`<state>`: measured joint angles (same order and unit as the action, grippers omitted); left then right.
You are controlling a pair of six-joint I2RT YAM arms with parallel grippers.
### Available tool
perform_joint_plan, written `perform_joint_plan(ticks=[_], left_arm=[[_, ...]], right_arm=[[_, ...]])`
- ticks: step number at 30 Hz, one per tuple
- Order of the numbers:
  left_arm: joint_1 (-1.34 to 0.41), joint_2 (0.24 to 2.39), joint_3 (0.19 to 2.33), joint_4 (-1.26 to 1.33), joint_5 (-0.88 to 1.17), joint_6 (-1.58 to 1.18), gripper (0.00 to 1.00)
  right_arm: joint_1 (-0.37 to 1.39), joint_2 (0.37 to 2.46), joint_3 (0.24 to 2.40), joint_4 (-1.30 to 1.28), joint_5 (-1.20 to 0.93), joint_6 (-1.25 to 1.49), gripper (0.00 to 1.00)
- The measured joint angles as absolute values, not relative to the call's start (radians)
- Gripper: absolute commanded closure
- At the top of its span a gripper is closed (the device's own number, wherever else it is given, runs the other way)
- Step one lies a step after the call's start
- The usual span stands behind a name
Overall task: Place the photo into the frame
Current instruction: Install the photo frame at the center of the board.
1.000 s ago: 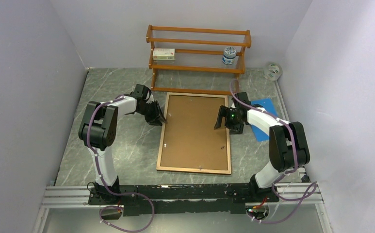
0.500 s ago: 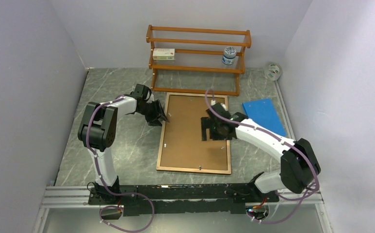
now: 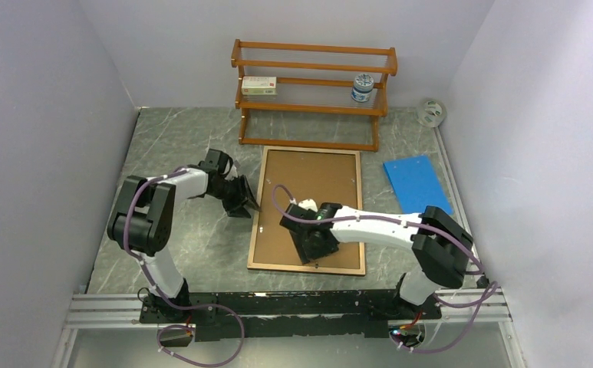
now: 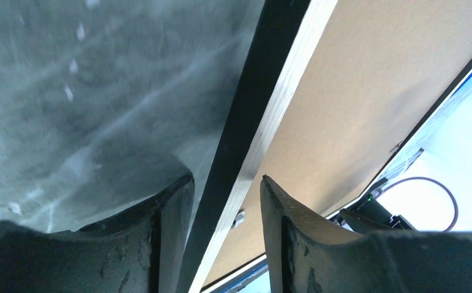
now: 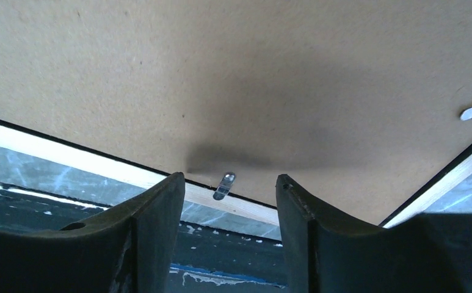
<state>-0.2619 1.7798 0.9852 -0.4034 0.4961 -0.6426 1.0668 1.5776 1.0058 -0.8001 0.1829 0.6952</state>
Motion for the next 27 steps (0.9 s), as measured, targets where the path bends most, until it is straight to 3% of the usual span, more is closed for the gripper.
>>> perform_joint_plan(ticks=[7, 15, 27], left_arm=[[-0.278, 1.751, 0.927, -0.4, 0.518, -0.664, 0.54], [-0.286, 1.751, 0.916, -0.377, 0.546, -0.667, 0.47], [-0.305, 1.765, 0.915, -0.375, 0.545, -0.667, 0.61]], right_arm=[[1.14, 1.597, 1.007, -0.837, 0.201, 0.712, 0.49], [1.149, 1.597, 1.004, -0.853, 0.234, 0.728, 0.49], [1.15, 1.608, 1.005, -0.852, 0.269, 0.75, 0.54]])
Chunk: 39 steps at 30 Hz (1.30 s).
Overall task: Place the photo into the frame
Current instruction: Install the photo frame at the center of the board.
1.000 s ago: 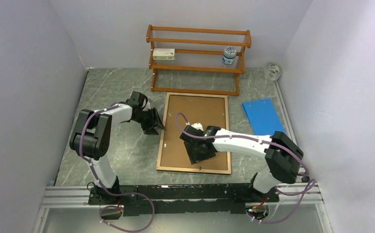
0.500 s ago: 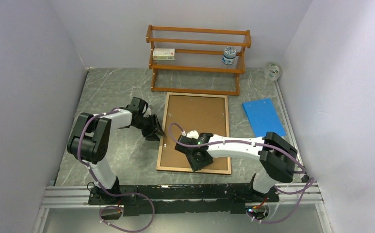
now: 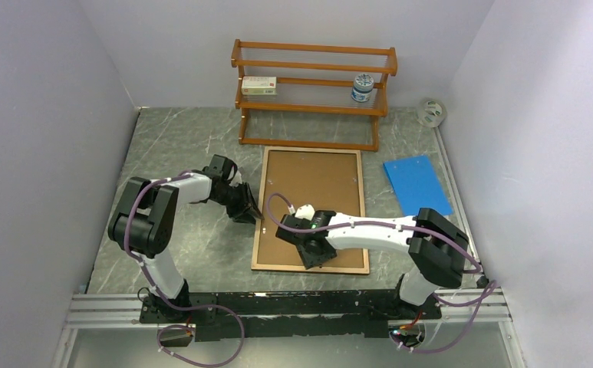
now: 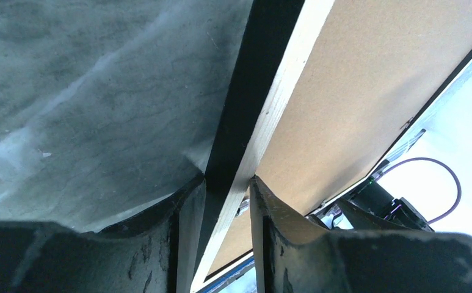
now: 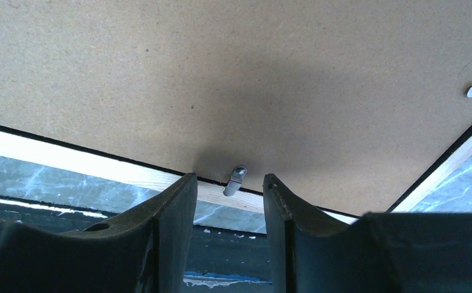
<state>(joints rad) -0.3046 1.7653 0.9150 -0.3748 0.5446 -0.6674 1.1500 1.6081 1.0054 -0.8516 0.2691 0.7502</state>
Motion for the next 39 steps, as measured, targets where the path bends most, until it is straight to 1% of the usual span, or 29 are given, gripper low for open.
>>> perform_joint_plan(ticks=[11, 20, 30, 35, 39], left_arm=[[-0.315, 1.768, 0.931, -0.398, 0.519, -0.668, 0.64], [-0.316, 1.775, 0.94, -0.411, 0.518, -0.669, 0.64], [-0.316, 1.782, 0.952, -0.426, 0.518, -0.669, 0.65], [-0.317, 1.784, 0.956, -0.431, 0.518, -0.668, 0.62], [-0.317, 1.782, 0.955, -0.429, 0.517, -0.667, 0.54]], right_arm=[[1.153, 1.618, 1.003, -0.879, 0.315, 0.787, 0.57], [1.155, 1.619, 0.997, -0.902, 0.347, 0.796, 0.63], [1.156, 1.56, 0.931, -0.918, 0.399, 0.703, 0.63], [1.156, 1.54, 0.928, -0.919, 0.42, 0.652, 0.62], [1.132, 1.5, 0.93, -0.912, 0.408, 0.646, 0.54]])
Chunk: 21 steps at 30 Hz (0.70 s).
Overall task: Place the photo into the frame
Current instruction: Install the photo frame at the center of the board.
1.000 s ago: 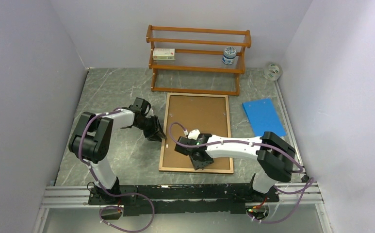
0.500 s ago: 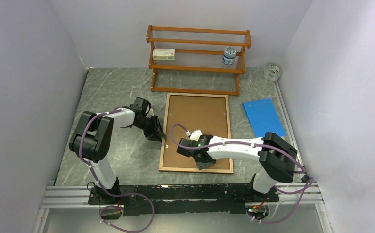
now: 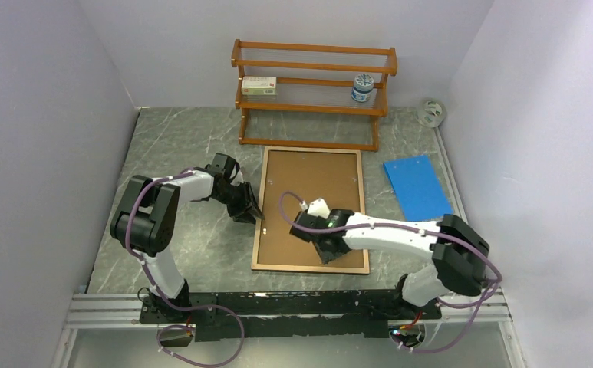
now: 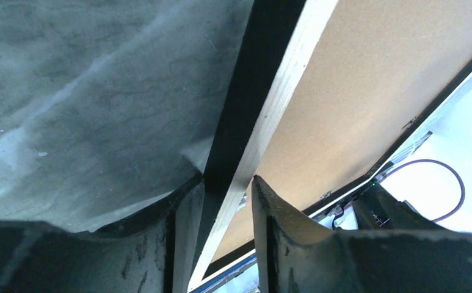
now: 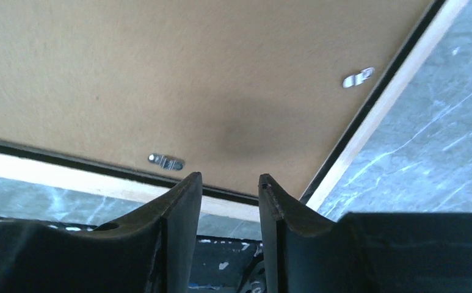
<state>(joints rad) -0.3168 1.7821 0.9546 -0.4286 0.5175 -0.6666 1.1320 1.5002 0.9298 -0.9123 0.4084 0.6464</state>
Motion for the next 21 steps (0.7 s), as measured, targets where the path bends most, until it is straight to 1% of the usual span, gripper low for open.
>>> perform_joint_plan(ticks=[3, 6, 12, 14, 16, 21], left_arm=[[-0.319, 1.775, 0.952, -0.421, 0.519, -0.669, 0.49], [-0.325, 1.764, 0.952, -0.414, 0.515, -0.667, 0.45], [-0.332, 1.755, 0.959, -0.423, 0.489, -0.666, 0.44], [-0.332, 1.755, 0.968, -0.432, 0.472, -0.666, 0.44], [-0.331, 1.757, 0.975, -0.439, 0.459, -0.666, 0.43], [-0.331, 1.771, 1.003, -0.454, 0.441, -0.666, 0.39]], right_arm=[[1.054, 1.436, 0.93, -0.895, 0.388, 0.656, 0.45], [0.923, 1.356, 0.929, -0.86, 0.365, 0.675, 0.35], [0.629, 1.204, 0.868, -0.757, 0.326, 0.701, 0.24], [0.528, 1.193, 0.847, -0.724, 0.303, 0.703, 0.16], [0.465, 1.204, 0.835, -0.7, 0.292, 0.706, 0.13], [0.356, 1.288, 0.804, -0.611, 0.213, 0.703, 0.11]])
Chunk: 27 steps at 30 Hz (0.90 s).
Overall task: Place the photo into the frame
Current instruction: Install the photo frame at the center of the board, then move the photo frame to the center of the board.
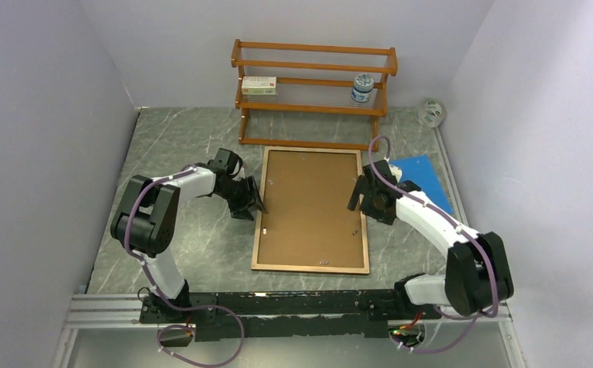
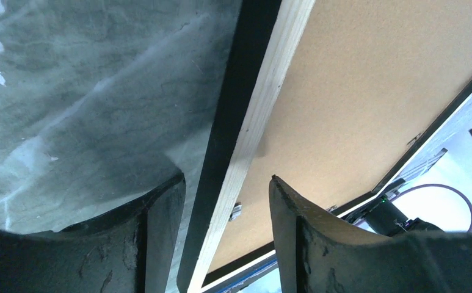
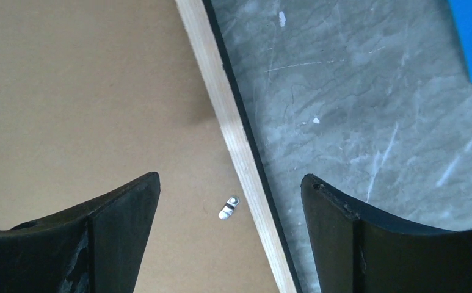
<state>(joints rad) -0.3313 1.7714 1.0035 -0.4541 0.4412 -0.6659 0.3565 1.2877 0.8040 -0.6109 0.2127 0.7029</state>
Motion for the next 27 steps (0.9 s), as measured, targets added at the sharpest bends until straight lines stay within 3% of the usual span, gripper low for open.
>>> perform_joint_plan(ticks=[4, 9, 15, 27], left_arm=[[-0.331, 1.782, 1.021, -0.462, 0.439, -0.665, 0.41], [-0.33, 1.789, 1.023, -0.469, 0.44, -0.664, 0.52], [-0.322, 1.797, 1.012, -0.442, 0.453, -0.666, 0.64], [-0.317, 1.717, 0.947, -0.415, 0.347, -0.674, 0.62]], right_arm=[[0.315, 1.357, 0.784, -0.561, 0.139, 0.689, 0.11], [0.308, 1.438, 0.784, -0.506, 0.057, 0.674, 0.14], [0.304, 1.476, 0.784, -0.477, -0.018, 0.652, 0.28], [0.383, 1.562, 0.855, -0.5, -0.033, 0.542, 0.32]])
